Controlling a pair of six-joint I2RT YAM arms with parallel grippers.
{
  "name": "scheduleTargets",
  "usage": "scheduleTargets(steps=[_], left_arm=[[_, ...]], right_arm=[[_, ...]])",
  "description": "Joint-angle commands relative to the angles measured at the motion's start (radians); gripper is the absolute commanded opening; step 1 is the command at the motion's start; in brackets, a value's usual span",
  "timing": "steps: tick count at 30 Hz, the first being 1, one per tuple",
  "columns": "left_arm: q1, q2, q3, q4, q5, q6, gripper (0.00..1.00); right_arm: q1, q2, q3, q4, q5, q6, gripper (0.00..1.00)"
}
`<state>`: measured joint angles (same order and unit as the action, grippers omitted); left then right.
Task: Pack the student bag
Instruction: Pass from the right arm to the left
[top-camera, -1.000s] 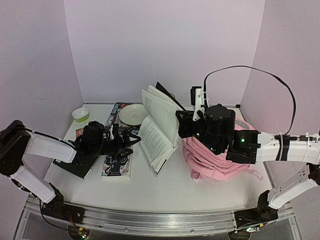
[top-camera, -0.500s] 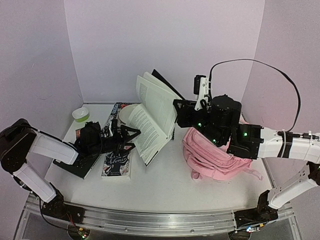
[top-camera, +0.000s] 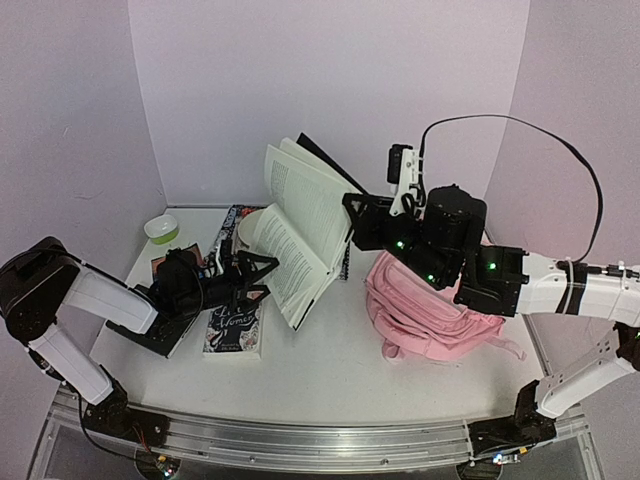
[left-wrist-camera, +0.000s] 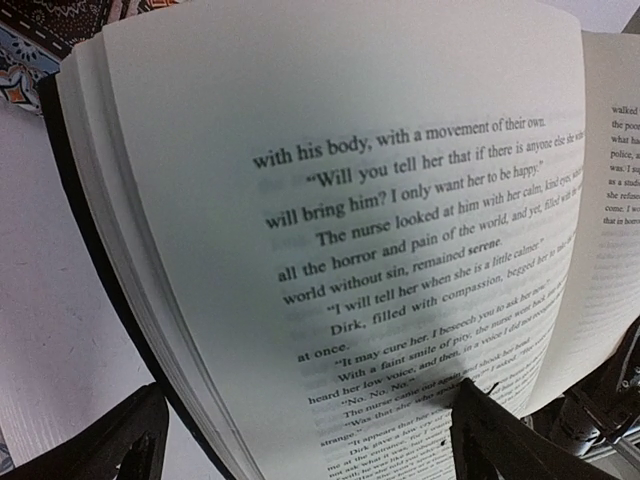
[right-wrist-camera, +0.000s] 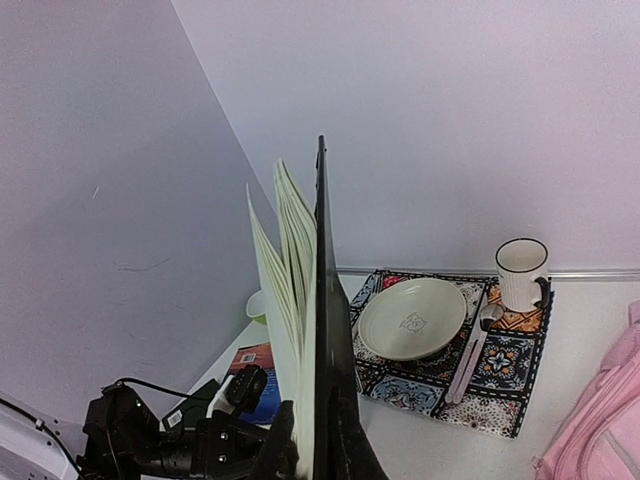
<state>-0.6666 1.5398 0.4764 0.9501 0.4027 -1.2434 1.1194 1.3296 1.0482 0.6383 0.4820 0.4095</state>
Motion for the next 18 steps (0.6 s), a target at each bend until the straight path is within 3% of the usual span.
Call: scheduleTargets(steps=[1,18], left_arm=[[-0.002,0.003,-0.002,0.098,-0.001,-0.004,0.99],[0.004,0.032,-0.024,0.132,-0.009,0.000,0.99]], right_arm=[[0.002,-0.037,0.087,0.204,-0.013,0.031,0.00],[0.002,-0.058,0.076,0.210,0.010,0.018,0.00]])
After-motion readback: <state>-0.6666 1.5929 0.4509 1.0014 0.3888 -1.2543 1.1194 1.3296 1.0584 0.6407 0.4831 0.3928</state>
